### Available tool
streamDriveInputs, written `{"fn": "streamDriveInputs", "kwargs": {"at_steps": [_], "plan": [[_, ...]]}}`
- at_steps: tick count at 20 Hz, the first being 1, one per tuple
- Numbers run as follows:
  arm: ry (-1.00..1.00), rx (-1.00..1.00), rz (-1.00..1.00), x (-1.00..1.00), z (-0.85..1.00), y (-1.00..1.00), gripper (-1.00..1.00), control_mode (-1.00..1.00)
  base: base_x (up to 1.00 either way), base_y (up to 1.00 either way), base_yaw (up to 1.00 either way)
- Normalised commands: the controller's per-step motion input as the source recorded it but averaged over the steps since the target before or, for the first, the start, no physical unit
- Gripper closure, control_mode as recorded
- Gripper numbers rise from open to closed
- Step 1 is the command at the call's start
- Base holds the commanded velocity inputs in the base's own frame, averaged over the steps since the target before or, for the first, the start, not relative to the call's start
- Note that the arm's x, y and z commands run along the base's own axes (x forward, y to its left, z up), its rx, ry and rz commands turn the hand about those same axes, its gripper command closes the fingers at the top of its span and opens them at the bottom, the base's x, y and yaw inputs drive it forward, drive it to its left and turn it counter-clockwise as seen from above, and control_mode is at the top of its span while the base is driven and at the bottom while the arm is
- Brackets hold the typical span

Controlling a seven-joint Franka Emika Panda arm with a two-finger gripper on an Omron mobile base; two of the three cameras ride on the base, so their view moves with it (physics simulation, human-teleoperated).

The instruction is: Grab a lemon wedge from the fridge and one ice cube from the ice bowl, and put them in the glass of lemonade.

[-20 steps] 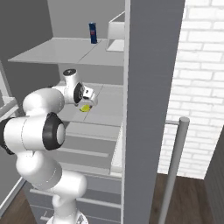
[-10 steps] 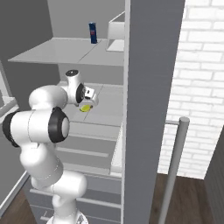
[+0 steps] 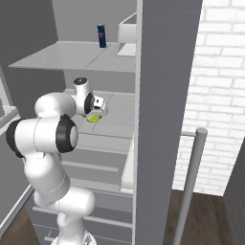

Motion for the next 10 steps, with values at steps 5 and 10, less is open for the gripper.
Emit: {"fn": "streamDriveInputs", "kwargs": {"at_steps": [5, 10], "plan": [[0.01, 0.00, 0.00, 0.22, 0.00, 0.00, -1.00, -1.00, 0.00, 0.00, 0.00], [0.01, 0.00, 0.00, 0.09, -0.05, 0.00, -1.00, -1.00, 0.00, 0.00, 0.00]]}}
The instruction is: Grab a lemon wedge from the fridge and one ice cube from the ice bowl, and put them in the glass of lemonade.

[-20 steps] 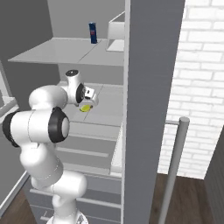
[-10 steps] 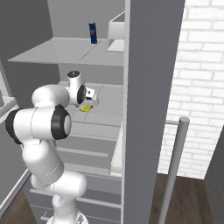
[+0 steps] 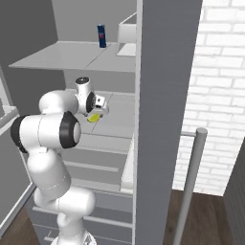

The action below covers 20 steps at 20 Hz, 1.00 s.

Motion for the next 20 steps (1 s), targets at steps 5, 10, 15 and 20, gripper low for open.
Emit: {"fn": "streamDriveInputs", "kwargs": {"at_steps": [5, 10, 15, 20], "plan": [[0.00, 0.00, 0.00, -0.12, -0.10, 0.00, -1.00, -1.00, 0.00, 0.00, 0.00], [0.00, 0.00, -0.01, -0.02, -0.24, 0.00, -1.00, -1.00, 0.00, 0.00, 0.00], [0.00, 0.00, -0.06, 0.37, -0.27, 0.00, -1.00, -1.00, 0.00, 0.00, 0.00], [0.00, 0.00, -0.05, 0.07, -0.27, 0.00, -1.00, -1.00, 0.00, 0.00, 0.00]]}}
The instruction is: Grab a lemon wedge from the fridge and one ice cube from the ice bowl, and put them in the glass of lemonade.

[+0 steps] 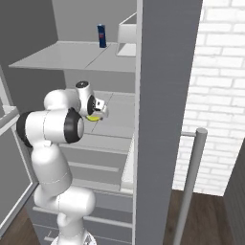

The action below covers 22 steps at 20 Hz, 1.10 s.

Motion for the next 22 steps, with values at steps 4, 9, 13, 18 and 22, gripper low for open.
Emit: {"fn": "streamDriveInputs", "kwargs": {"at_steps": [4, 9, 13, 18, 22], "plan": [[0.00, 0.01, -0.02, 0.00, -0.26, 0.00, -1.00, -1.00, 0.00, 0.00, 0.00], [0.00, 0.00, -0.05, -0.07, -0.07, 0.00, -1.00, -1.00, 0.00, 0.00, 0.00], [-0.03, 0.00, -0.08, 0.00, 0.00, 0.00, -1.00, -1.00, 0.00, 0.00, 0.00], [-0.07, 0.00, -0.16, 0.00, -0.08, 0.00, -1.00, -1.00, 0.00, 0.00, 0.00], [-0.04, 0.00, -0.12, 0.00, -0.13, 0.00, -1.00, -1.00, 0.00, 0.00, 0.00]]}}
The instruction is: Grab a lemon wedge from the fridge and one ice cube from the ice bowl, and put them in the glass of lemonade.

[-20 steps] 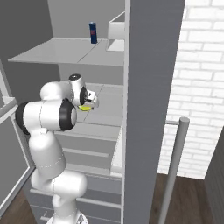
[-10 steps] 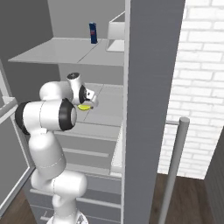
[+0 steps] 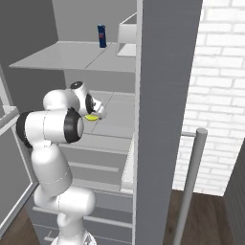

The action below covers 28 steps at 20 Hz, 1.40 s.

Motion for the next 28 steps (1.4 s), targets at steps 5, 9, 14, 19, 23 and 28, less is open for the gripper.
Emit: {"fn": "streamDriveInputs", "kwargs": {"at_steps": [5, 9, 14, 19, 23, 28], "plan": [[-0.01, 0.00, -0.10, 0.00, -0.15, 0.00, -1.00, -1.00, 0.00, 0.00, 0.00], [0.00, 0.00, -0.07, 0.00, -0.20, 0.00, 1.00, -1.00, 0.00, 0.00, 0.00], [0.00, 0.00, -0.06, 0.00, -0.16, 0.00, 1.00, -1.00, 0.00, 0.00, 0.00], [0.00, 0.00, -0.03, -0.02, -0.06, 0.00, 1.00, -1.00, 0.00, 0.00, 0.00], [-0.01, 0.05, 0.02, -0.41, 0.00, -0.04, 1.00, -1.00, 0.00, 0.00, 0.00], [-0.06, 0.06, 0.15, -0.43, 0.10, -0.29, 1.00, -1.00, 0.00, 0.00, 0.00]]}}
